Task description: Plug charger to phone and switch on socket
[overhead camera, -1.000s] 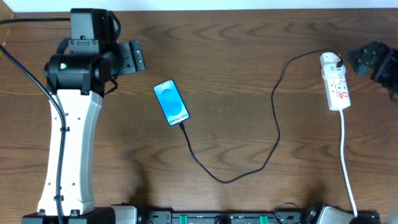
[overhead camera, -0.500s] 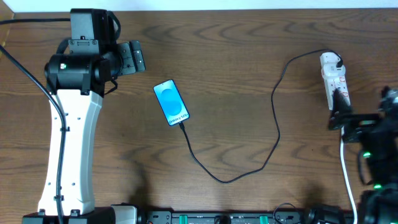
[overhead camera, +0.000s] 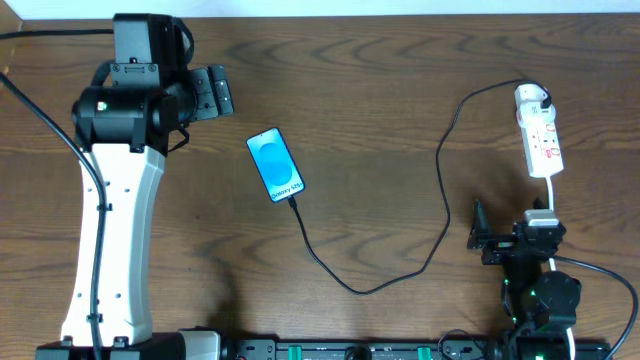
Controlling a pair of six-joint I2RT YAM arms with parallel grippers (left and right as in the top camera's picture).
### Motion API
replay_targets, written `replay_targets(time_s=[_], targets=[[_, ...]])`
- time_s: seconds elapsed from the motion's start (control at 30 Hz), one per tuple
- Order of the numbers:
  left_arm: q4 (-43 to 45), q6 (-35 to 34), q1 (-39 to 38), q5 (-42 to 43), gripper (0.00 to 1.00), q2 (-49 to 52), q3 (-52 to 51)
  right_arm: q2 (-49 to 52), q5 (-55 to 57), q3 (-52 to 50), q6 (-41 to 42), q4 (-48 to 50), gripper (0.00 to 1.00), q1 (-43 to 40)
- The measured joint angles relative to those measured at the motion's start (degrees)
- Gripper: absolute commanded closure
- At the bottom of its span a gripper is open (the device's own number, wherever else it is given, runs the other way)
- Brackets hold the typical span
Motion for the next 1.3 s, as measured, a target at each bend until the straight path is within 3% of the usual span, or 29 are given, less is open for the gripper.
replay_targets(time_s=[0.8, 0.87, 0.97, 1.3], targets=[[0.15, 0.0, 0.39, 0.0, 0.07, -0.94, -0.48, -0.48, 0.13, 0.0, -0.02, -0.02, 0.01, 0.0], [0.04, 0.0, 0.39, 0.0, 0.02, -3.1, -2.1, -0.48, 0.13, 0.0, 0.0, -0.02, 0.01, 0.0], [0.39, 0.04, 0.37, -0.28, 0.02, -7.65, -4.87, -0.48, 0.13, 0.0, -0.02, -0.02, 0.01, 0.0], [0.44, 0.28, 0.39, -12.74, 0.02, -29.0, -24.87, -0.59, 0.31, 0.0, 0.0, -0.02, 0.01, 0.0]])
